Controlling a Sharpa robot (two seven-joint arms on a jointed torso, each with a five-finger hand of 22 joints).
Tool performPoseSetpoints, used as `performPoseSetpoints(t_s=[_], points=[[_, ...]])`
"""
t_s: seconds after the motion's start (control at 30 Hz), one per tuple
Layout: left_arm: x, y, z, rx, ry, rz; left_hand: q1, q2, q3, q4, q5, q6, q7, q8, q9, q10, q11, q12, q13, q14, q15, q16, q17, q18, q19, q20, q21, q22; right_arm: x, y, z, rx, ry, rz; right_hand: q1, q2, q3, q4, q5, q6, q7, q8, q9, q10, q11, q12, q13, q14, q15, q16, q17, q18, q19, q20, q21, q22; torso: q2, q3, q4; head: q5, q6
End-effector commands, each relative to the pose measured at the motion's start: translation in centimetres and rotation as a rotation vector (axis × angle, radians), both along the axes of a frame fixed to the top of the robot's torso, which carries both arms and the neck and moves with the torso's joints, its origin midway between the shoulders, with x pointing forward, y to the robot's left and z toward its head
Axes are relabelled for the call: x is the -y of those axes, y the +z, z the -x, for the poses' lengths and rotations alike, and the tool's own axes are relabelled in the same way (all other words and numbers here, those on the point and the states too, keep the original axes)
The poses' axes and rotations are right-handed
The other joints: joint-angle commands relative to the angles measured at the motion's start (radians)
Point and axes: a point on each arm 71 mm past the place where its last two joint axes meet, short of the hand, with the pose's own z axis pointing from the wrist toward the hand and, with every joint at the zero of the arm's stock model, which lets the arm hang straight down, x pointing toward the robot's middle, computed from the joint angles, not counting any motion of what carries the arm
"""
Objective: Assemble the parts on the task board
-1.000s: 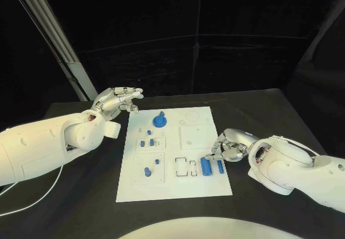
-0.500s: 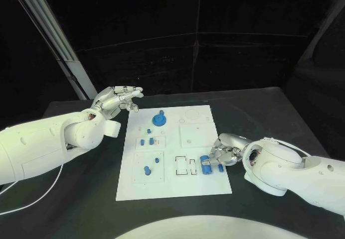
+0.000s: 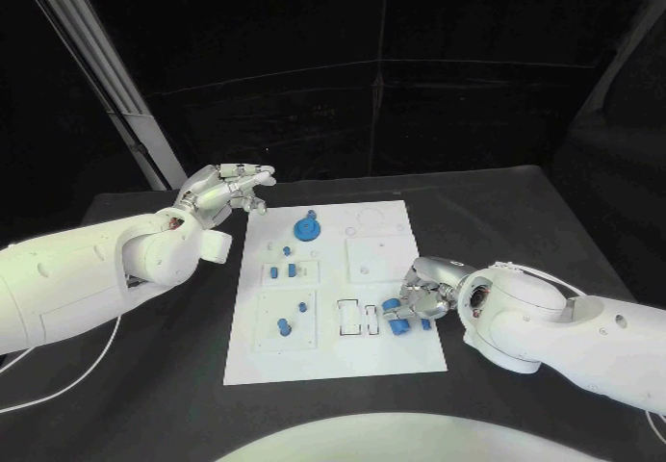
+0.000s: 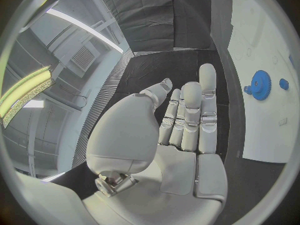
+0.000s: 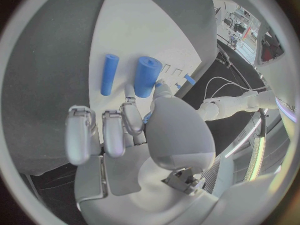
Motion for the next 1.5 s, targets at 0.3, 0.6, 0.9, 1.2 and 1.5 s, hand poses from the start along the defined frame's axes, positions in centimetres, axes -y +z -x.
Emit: performPoseSetpoints(t_s=[0.3,0.6,0.9,1.2,1.5], points=[[0.1,0.1,0.0,-0.003,-0.009,0.007,-0.009,0.008,-0.003,-0.002,0.004,-0.007,-0.002,0.004,-0.001,-0.009,-0.001,0.006,-0.002,-0.005,-0.001,-0.001,-0.001,0.013,-0.004,0.003,-0.006,-0.002,-0.7,-0.7,0.4,0.011,0.033,0.091,0.066,0.043,0.005,-0.011,0.020,0.005,-0.010,0.016,0.015,-0.005,-0.010,-0.014,0.002,0.056,-0.012,0.001,0.007,-0.015,0.006,-0.002,0.000,0.121,0.000,-0.0005,-0.0009,-0.002,0.001],[0.0,0.1,0.1,-0.008,-0.008,0.005,-0.010,0.009,-0.003,-0.001,0.004,-0.007,-0.002,0.004,-0.001,-0.010,0.000,0.007,-0.002,-0.005,-0.001,-0.001,-0.001,0.013,-0.003,0.003,-0.006,-0.003,-1.0,-0.3,0.9,-0.010,-0.018,-0.024,0.127,0.105,0.023,-0.020,0.187,0.028,-0.019,0.026,0.028,-0.018,-0.018,-0.056,-0.020,0.053,-0.018,-0.008,-0.006,-0.013,-0.001,-0.007,-0.006,0.112,-0.002,0.0003,0.0006,-0.003,-0.001],[0.0,0.1,0.1,-0.011,-0.011,0.005,-0.011,0.010,-0.003,0.000,0.004,-0.008,-0.002,0.004,-0.001,-0.011,0.000,0.007,-0.002,-0.005,-0.001,0.000,-0.002,0.013,-0.003,0.003,-0.007,-0.003,-1.0,0.4,1.0,-0.008,-0.113,-0.258,0.115,0.102,0.003,-0.005,0.181,0.062,-0.027,0.019,0.031,-0.023,-0.025,-0.088,-0.042,0.053,-0.024,-0.010,-0.005,-0.014,0.004,-0.013,-0.002,0.119,-0.002,-0.0013,0.0008,-0.002,0.001],[-0.1,0.1,0.0,-0.009,-0.008,0.004,-0.010,0.009,-0.004,-0.001,0.004,-0.009,-0.002,0.004,-0.001,-0.011,0.000,0.007,-0.002,-0.005,-0.001,0.000,-0.003,0.013,-0.003,0.003,-0.007,-0.003,-1.6,0.3,1.3,-0.073,-0.124,-0.332,0.103,0.095,-0.017,-0.006,0.170,0.079,-0.032,0.012,0.033,-0.010,-0.029,-0.078,-0.027,0.058,-0.028,-0.003,0.010,-0.017,0.013,-0.016,0.006,0.131,0.000,-0.0013,0.0002,0.002,0.003],[0.0,0.0,0.0,-0.010,-0.012,0.005,-0.011,0.009,-0.004,0.000,0.003,-0.008,-0.002,0.005,-0.001,-0.011,0.000,0.008,-0.003,-0.005,-0.001,0.000,-0.003,0.013,-0.003,0.003,-0.007,-0.004,-3.1,0.1,0.9,-0.064,-0.112,-0.333,0.099,0.103,-0.026,-0.005,0.175,0.105,-0.042,0.017,0.044,-0.002,-0.037,-0.075,-0.018,0.059,-0.034,0.000,0.018,-0.019,0.017,-0.021,0.010,0.137,0.000,-0.0025,0.0023,0.012,0.001]])
